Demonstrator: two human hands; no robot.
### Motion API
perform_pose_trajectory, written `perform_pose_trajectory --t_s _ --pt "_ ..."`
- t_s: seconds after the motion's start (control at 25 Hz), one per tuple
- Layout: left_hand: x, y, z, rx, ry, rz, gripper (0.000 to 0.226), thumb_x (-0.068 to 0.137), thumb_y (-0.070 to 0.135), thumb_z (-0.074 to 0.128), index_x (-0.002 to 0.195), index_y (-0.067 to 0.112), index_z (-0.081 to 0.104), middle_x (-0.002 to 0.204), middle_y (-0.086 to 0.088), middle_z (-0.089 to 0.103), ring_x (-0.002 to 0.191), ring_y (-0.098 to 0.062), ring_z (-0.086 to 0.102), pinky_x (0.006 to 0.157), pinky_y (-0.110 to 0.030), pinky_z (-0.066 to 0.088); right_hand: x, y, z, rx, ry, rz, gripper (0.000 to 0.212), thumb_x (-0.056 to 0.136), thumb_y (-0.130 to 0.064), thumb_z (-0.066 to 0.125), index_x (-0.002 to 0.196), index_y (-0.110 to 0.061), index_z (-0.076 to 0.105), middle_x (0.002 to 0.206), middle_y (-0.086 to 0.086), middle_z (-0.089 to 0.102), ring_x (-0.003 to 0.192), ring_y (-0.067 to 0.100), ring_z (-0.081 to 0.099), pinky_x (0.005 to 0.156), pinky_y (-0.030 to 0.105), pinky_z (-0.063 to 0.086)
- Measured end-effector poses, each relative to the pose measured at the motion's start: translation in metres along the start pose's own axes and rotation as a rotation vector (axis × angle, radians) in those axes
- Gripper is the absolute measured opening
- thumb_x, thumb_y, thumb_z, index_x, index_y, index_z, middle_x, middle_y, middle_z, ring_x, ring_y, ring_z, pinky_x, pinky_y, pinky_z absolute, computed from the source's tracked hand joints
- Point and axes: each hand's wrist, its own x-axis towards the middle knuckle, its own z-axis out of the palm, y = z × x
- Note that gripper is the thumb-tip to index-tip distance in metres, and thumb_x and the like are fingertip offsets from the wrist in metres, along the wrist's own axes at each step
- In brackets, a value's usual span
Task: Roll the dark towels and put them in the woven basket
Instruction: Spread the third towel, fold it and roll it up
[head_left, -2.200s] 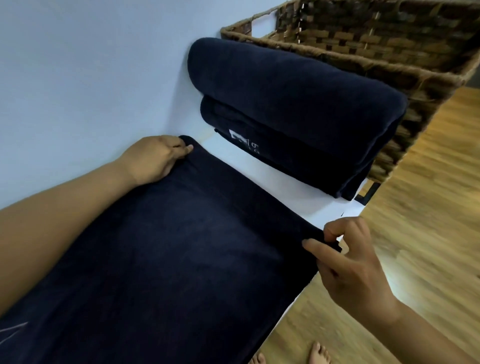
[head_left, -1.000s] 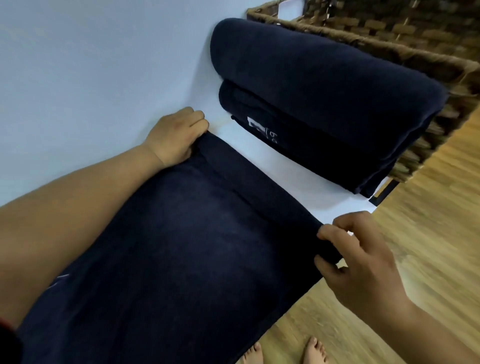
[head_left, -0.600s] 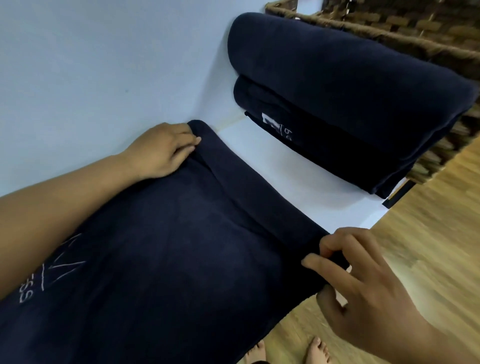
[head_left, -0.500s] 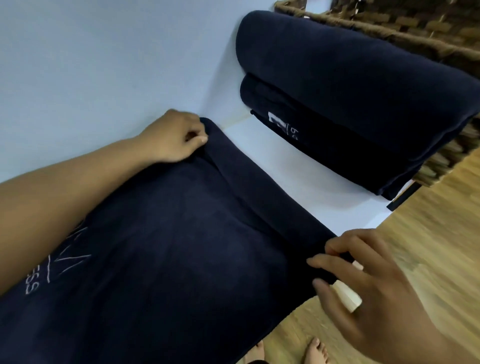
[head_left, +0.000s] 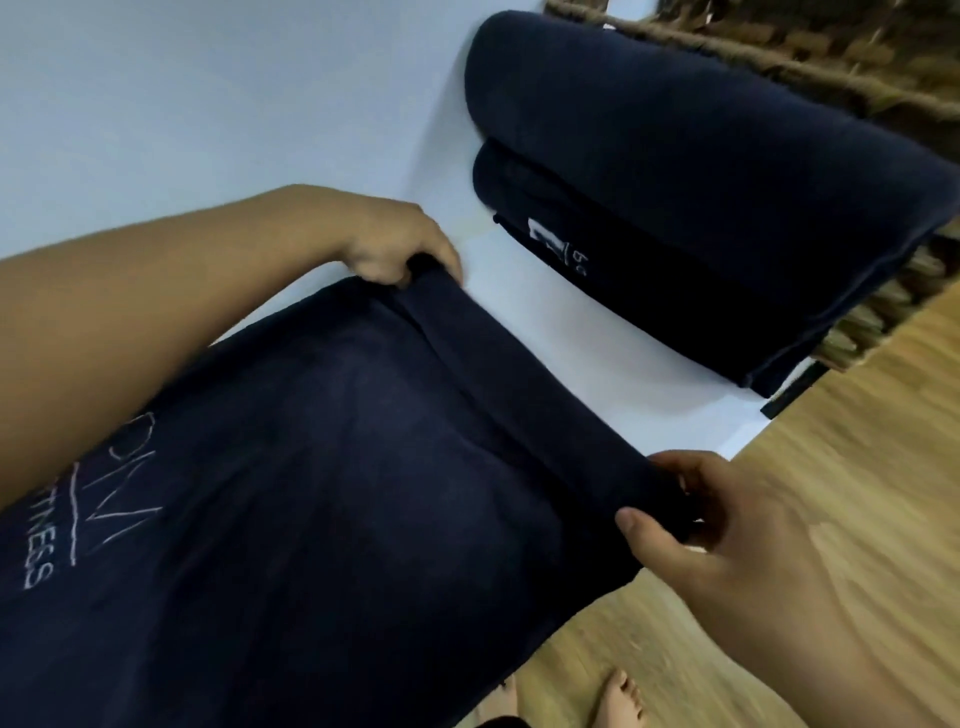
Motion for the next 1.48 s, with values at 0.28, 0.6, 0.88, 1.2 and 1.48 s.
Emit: perform_pose_trajectory --t_s 0.28,0.6,0.88,1.2,1.48 --pt "0.016 0.000 0.001 0.296 0.189 0.121 0.051 0.077 0.006 0.066 0.123 0.027 0.056 0.121 0.009 0.059 0.116 -0.018 0.049 0.104 -0.039 0.030 0.009 -0.003 -0.008 -0.111 0.143 -0.051 0.020 0.066 -0.039 0.067 0.084 -0.039 0.059 0.076 -0.015 0.060 0.082 -0.001 0.056 0.066 0.007 0.042" --pt "0.034 0.006 0.038 0.230 0.802 0.115 0.034 0.073 0.003 0.041 0.101 0.006 0.060 0.095 -0.010 0.061 0.087 -0.035 0.057 0.079 -0.044 0.045 0.033 0.022 -0.011 -0.477 0.412 -0.355 0.038 0.064 -0.005 0.082 0.097 -0.005 0.064 0.090 0.005 0.052 0.073 0.019 0.048 0.062 0.012 0.030" --pt "-0.002 -0.004 0.085 0.094 0.998 0.178 0.038 0.088 -0.004 0.040 0.116 -0.006 0.064 0.120 -0.023 0.063 0.117 -0.039 0.057 0.101 -0.045 0.046 0.030 0.033 -0.002 -0.583 0.418 -0.755 0.038 0.067 0.003 0.065 0.099 -0.013 0.056 0.091 0.002 0.038 0.080 0.025 0.043 0.064 0.027 0.034" --pt "-0.055 -0.011 0.080 -0.074 0.772 -0.096 0.032 0.095 0.027 0.057 0.125 0.019 0.059 0.101 -0.005 0.070 0.098 -0.026 0.065 0.082 -0.033 0.047 0.007 0.021 0.009 -0.358 0.059 -0.785 0.022 0.088 -0.029 0.060 0.097 -0.016 0.077 0.141 0.004 0.055 0.137 0.023 0.045 0.100 0.030 0.046" --pt "-0.041 0.003 0.013 0.120 0.419 -0.069 0.027 0.071 0.020 0.082 0.093 0.017 0.067 0.103 0.003 0.054 0.086 -0.021 0.053 0.067 -0.029 0.036 0.013 0.002 -0.002 -0.181 0.038 -0.515 0.039 0.080 -0.024 0.077 0.111 -0.041 0.060 0.114 -0.025 0.062 0.111 -0.002 0.059 0.088 0.009 0.044"
